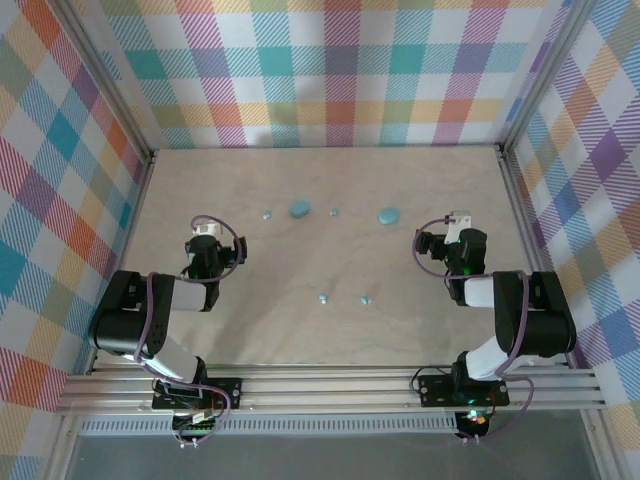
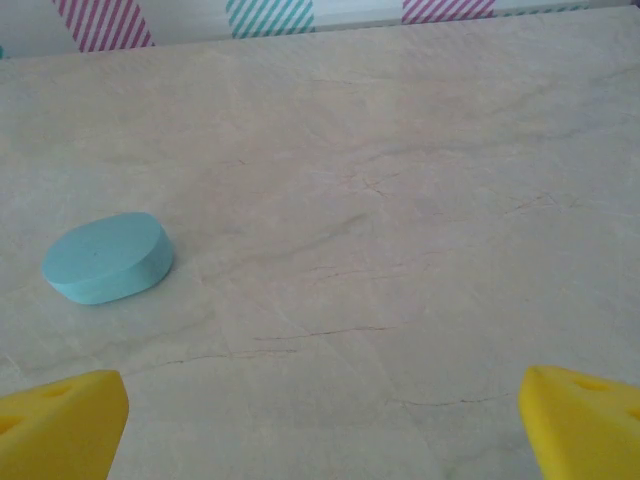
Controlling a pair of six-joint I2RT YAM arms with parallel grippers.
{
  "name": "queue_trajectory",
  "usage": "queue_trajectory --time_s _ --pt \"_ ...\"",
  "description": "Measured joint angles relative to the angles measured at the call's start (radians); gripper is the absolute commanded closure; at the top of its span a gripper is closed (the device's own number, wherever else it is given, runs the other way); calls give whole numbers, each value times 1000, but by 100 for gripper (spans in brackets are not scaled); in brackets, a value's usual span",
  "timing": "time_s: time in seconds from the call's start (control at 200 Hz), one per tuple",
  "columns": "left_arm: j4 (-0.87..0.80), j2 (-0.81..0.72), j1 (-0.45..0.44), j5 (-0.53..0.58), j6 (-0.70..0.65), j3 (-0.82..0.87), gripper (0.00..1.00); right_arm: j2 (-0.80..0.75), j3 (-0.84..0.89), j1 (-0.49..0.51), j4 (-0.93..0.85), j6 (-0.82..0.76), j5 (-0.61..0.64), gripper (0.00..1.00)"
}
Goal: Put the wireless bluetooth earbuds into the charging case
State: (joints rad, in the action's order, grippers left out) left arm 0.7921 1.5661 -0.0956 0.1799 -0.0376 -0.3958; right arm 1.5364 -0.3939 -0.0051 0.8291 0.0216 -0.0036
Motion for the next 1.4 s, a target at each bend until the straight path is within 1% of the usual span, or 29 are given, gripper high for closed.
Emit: queue_trajectory --time_s 1.4 --pt "0 0 0 0 0 0 0 0 -1 0 -4 -4 -17 1"
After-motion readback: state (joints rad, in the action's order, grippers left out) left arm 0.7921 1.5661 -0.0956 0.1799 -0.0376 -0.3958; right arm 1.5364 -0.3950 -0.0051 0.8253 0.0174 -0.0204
